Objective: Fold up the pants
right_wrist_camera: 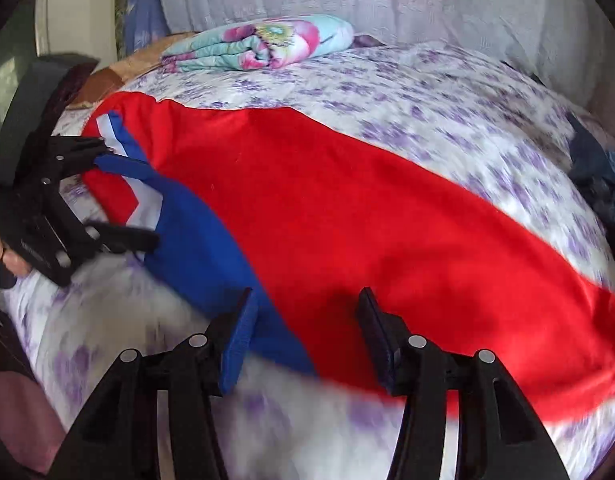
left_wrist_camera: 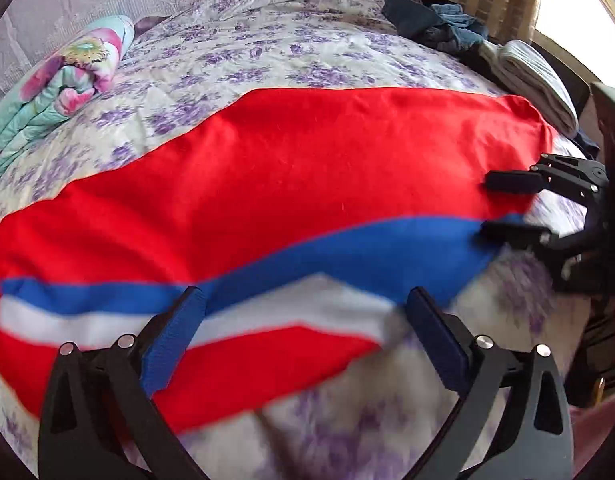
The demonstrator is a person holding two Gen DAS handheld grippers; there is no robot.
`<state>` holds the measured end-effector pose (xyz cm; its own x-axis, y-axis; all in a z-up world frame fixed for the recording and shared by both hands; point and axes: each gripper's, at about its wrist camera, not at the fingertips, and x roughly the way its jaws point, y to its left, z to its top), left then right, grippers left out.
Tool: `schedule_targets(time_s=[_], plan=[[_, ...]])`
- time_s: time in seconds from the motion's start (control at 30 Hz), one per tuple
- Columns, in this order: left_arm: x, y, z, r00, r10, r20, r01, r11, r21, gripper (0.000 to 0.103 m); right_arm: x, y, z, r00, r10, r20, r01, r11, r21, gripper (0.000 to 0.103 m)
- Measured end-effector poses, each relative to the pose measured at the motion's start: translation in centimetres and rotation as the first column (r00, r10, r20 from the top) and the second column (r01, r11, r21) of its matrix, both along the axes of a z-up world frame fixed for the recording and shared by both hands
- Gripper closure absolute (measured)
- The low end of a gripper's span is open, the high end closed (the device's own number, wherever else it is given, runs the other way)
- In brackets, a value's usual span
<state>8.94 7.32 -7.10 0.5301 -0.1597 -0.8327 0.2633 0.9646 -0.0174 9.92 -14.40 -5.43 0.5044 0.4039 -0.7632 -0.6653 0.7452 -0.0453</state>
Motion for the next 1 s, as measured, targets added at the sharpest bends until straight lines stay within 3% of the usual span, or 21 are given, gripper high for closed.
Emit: schedule_targets(time_s=[0.07, 0.13, 0.2, 0.27, 0.33, 0.4, 0.47, 0.5, 0.57, 0.6, 0.67, 0.73, 0.8, 0.9, 0.97, 1.0], plan=[[-1.5, 0.6, 0.4, 1.000, -0.009, 0.005, 0.008, 0.999, 0.054, 0.005, -0.7, -2.5, 0.2, 0.999, -0.032, -0.036, 0.033, 0.999, 0.027, 0.045], [-2.2, 0.9, 1.2, 1.000, -0.016, 0.005, 0.015, 0.996, 0.087, 0.005, -1.3, -3.5, 0.6, 0.999, -0.052, -0.015, 0.052, 0.999, 0.016, 0.046], [-2.0, 1.4, 3.3, 1.000, -0.018, 0.017, 0.017, 0.999, 0.028, 0.005, -1.5, -2.8, 2.0, 0.998, -0.059, -0.013, 0.059, 0.998, 0.038, 0.045], [-1.4, 1.9, 6.0, 0.994, -0.010, 0.106, 0.015, 0.999, -0.050, 0.005, -1.1, -1.0, 3.9, 1.000, -0.001, 0.023, -0.002, 0.992, 0.128, 0.044], [0.1, 2.5, 7.2, 0.984, 0.021, 0.175, -0.009, 0.997, -0.071, 0.005, -0.1, 1.6, 5.0, 0.997, 0.038, 0.071, -0.049, 0.985, 0.167, 0.044], [2.5, 3.4, 6.5, 0.986, 0.081, 0.148, -0.075, 0.996, -0.050, 0.005, 2.4, 5.5, 5.1, 0.995, 0.069, 0.073, -0.080, 0.983, 0.164, 0.044], [4.8, 5.5, 4.8, 0.983, 0.167, 0.079, -0.165, 0.986, -0.034, 0.005, 5.1, 8.9, 4.3, 0.996, 0.085, 0.022, -0.088, 0.986, 0.142, 0.044], [5.3, 6.9, 3.7, 0.978, 0.206, 0.042, -0.204, 0.978, -0.047, 0.005, 6.3, 10.6, 3.7, 0.994, 0.108, -0.012, -0.105, 0.986, 0.130, 0.045], [5.7, 9.9, 1.8, 0.969, 0.245, -0.034, -0.248, 0.958, -0.146, 0.006, 7.9, 13.7, 2.0, 0.986, 0.149, -0.069, -0.142, 0.986, 0.092, 0.046], [5.3, 10.2, 1.7, 0.971, 0.237, -0.012, -0.236, 0.957, -0.168, 0.006, 8.3, 15.0, 1.1, 0.983, 0.167, -0.078, -0.163, 0.985, 0.055, 0.046], [4.6, 9.6, 1.5, 0.975, 0.220, 0.021, -0.216, 0.969, -0.123, 0.006, 8.7, 16.3, -0.7, 0.980, 0.189, -0.060, -0.191, 0.981, -0.034, 0.045], [4.3, 8.6, 1.2, 0.976, 0.213, 0.038, -0.211, 0.976, -0.057, 0.005, 8.7, 15.1, -0.8, 0.978, 0.194, -0.077, -0.195, 0.981, -0.004, 0.045], [4.2, 8.1, 1.0, 0.977, 0.206, 0.049, -0.205, 0.979, -0.024, 0.005, 9.3, 11.5, -0.4, 0.990, 0.132, -0.056, -0.133, 0.991, -0.031, 0.043], [3.9, 8.3, 1.1, 0.978, 0.204, 0.053, -0.202, 0.979, -0.034, 0.005, 10.6, 3.7, 0.0, 0.999, -0.015, -0.031, 0.013, 0.999, -0.050, 0.040], [3.8, 8.5, 1.2, 0.978, 0.203, 0.055, -0.201, 0.979, -0.038, 0.005, 11.2, -2.7, 0.6, 0.986, -0.168, -0.009, 0.167, 0.984, -0.063, 0.040], [3.8, 8.4, 1.2, 0.978, 0.202, 0.055, -0.201, 0.979, -0.036, 0.005, 11.1, -5.6, 0.6, 0.969, -0.246, 0.025, 0.247, 0.964, -0.093, 0.031]])
